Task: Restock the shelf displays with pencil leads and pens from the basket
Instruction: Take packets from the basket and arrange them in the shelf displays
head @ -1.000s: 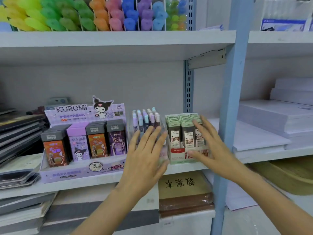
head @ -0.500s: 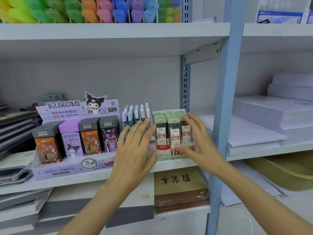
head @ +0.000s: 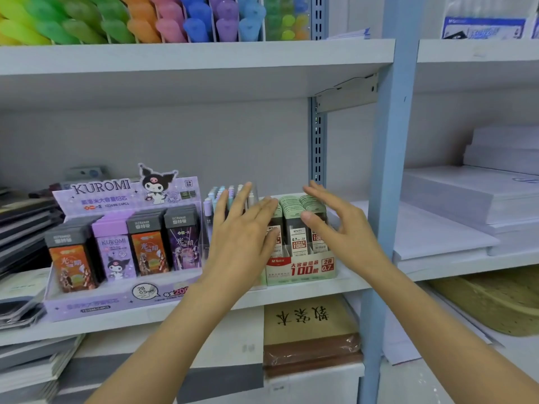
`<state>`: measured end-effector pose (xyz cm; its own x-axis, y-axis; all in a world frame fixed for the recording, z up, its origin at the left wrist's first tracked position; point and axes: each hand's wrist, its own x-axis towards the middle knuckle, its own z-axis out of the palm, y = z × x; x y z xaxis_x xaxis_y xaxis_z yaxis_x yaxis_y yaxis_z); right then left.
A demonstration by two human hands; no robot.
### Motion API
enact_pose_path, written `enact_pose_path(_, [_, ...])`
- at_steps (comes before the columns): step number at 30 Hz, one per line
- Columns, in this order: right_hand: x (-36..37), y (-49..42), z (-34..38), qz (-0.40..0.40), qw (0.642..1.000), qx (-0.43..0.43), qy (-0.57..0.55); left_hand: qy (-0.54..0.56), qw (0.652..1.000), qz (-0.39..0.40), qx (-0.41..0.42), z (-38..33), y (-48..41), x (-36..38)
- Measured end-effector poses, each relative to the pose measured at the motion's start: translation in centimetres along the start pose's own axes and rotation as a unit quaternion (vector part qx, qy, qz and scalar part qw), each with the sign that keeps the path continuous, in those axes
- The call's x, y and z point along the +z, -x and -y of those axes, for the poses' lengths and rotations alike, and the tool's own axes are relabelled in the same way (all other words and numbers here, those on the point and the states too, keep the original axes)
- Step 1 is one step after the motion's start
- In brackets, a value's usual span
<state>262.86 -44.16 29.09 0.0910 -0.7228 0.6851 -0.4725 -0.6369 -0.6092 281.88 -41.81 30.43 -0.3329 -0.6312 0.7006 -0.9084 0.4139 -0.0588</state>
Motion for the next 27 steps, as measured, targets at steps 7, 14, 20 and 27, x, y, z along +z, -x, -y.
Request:
enact_pose_path(7, [0.9, -1.3, 0.8, 0.056, 0.989, -0.073, 0.117, -0.019, 1.0, -0.002, -0.006, -0.1, 0.1, 0.2])
enact_pose_path(14, [-0.3, -1.2, 0.5, 0.073, 0.994, -0.011, 0.078, -0.026, 0.999, -0.02, 0.005, 0.3, 0.4, 0.2])
enact_pose_path(20, [1.4, -0.5, -0.2, 0.051, 0.994, 0.066, 0.076, -0.025, 0.999, -0.018, -0.006, 0.3, 0.5, 0.6])
enact_pose_path(27, [0.3, -0.1, 0.7, 0.076, 0.991, 0.081, 0.07, -0.017, 0.999, -0.02, 0.019, 0.5, 0.9, 0.1])
